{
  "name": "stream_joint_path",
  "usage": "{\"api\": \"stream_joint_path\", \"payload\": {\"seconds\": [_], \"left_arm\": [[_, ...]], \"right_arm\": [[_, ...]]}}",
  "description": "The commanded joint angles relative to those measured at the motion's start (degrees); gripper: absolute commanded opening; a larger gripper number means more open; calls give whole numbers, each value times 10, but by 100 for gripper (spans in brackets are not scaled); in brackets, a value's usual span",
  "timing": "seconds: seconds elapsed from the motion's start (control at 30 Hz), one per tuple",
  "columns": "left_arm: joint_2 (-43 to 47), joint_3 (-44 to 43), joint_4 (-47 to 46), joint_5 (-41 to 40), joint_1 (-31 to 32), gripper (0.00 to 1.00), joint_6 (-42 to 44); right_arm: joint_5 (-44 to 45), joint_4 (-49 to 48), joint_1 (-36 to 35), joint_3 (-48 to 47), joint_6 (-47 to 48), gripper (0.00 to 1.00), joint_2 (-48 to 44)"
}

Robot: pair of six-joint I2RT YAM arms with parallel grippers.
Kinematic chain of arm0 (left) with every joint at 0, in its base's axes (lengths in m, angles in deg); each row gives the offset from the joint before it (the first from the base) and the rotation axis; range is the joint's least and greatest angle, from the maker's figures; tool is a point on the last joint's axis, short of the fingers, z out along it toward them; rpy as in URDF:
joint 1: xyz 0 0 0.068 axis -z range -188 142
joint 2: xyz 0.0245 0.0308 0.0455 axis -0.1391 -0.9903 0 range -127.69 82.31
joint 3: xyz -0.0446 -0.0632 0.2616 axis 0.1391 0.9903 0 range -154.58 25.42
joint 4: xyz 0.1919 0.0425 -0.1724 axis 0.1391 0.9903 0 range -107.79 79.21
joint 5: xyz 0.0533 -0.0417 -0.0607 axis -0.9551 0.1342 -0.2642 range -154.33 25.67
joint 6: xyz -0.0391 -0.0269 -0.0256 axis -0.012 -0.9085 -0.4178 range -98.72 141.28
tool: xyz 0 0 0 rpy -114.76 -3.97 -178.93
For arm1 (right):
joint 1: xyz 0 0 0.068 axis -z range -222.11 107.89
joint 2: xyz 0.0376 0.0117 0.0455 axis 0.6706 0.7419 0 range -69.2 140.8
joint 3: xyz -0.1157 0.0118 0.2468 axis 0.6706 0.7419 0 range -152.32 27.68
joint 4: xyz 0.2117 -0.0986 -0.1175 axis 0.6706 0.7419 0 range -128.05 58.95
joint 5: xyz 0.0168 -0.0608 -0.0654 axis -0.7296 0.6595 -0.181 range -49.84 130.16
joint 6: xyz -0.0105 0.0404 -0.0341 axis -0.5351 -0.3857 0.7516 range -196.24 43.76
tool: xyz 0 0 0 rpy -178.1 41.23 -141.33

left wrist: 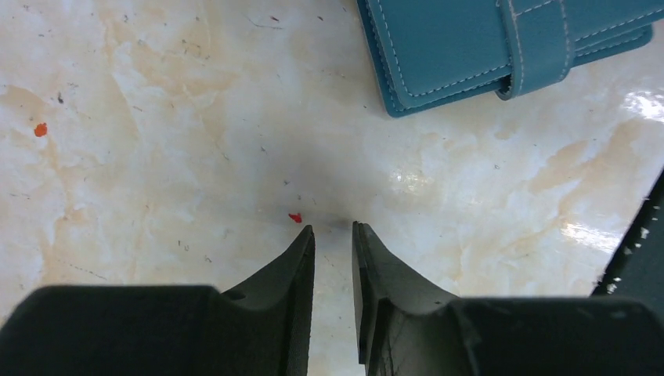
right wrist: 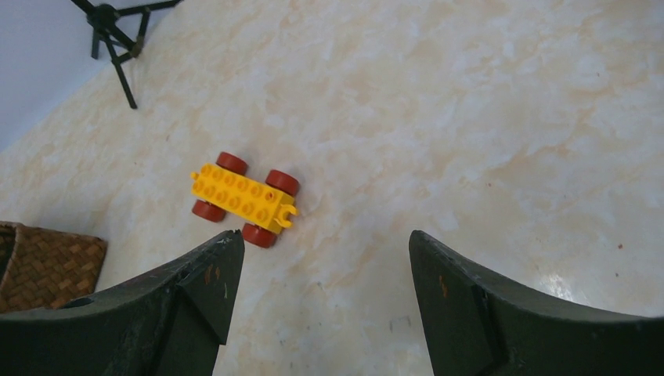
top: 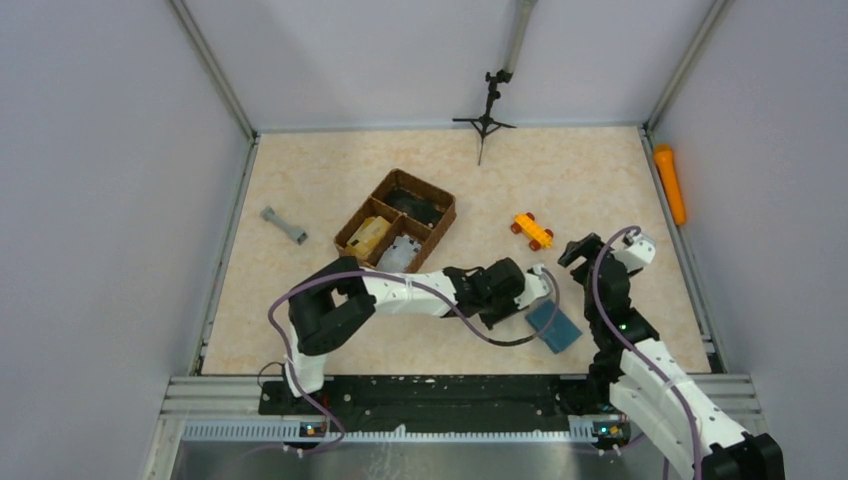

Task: Take the credit cards out of the card holder
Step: Open the card holder at the center of the board.

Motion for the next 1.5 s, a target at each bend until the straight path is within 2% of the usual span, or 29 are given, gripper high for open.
{"api": "stream_joint_path", "payload": {"seconds": [0.0,0.17,0.3,0.43,0.6,0.67,0.83,0.97,1.07,1.13,1.3,1.33,1.47], "left_arm": [[52,22,-60,68,-48,27,-65],[94,80,-135,150,-122,28,-147],[122,107,-156,119,-130,29,-156],[137,116,-155,84,-130,30,-157],[144,119,-150,59,-131,31,-158],[146,121,-151,50,-131,31,-158],[163,139,-169,32,-139,31,-176],[185,166,-192,26,-151,32,-188],[195,174,-197,12,-156,32,-190],[198,177,-196,0,-157,32,-190],[206,186,-201,-25,-162,32,-196],[207,186,-201,-28,-163,32,-197],[208,189,-199,-35,-168,33,-201]], "right_arm": [[-29,164,-2,-55,-91,79,-23],[-107,409,-3,-128,-268,77,-6],[-116,548,-2,-180,-313,81,9],[-115,639,-3,-228,-321,84,31],[-149,684,-2,-246,-321,84,82],[-185,676,-3,-224,-318,80,94],[-234,619,-6,-155,-323,79,85],[-289,538,-9,-103,-322,76,74],[-332,461,-16,-71,-318,67,82],[-350,415,-26,-64,-313,65,99],[-408,269,-38,-63,-269,48,131],[-418,240,-38,-61,-262,39,134],[-438,180,-38,-63,-248,20,145]]}}
